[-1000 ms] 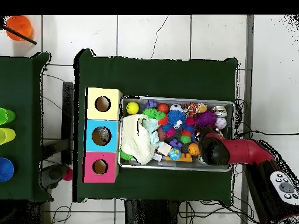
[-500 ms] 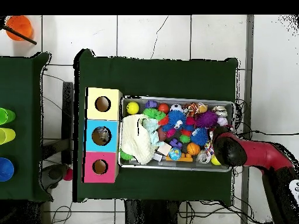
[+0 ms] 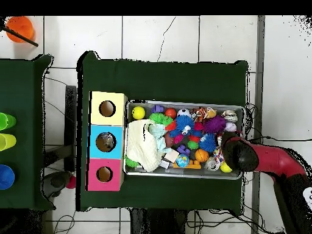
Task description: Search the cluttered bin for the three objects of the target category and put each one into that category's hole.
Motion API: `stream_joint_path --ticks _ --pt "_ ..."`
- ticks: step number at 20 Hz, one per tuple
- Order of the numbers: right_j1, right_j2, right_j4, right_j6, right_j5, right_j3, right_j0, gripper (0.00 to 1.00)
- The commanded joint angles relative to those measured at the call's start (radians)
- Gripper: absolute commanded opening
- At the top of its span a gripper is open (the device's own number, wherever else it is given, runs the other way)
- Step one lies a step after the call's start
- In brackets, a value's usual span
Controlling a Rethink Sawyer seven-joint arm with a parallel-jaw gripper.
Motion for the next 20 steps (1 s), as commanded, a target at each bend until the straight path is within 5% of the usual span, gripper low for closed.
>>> stream_joint_path --ticks 1,11,20 --pt "0.032 0.033 0.122 0.009 0.183 0.064 -0.029 1.00" --pt "0.100 0.107 0.332 0.113 0.120 0.210 -0.070 1.00" --pt "0.079 0.116 0.488 0.270 -0.033 0.346 -0.012 1.00"
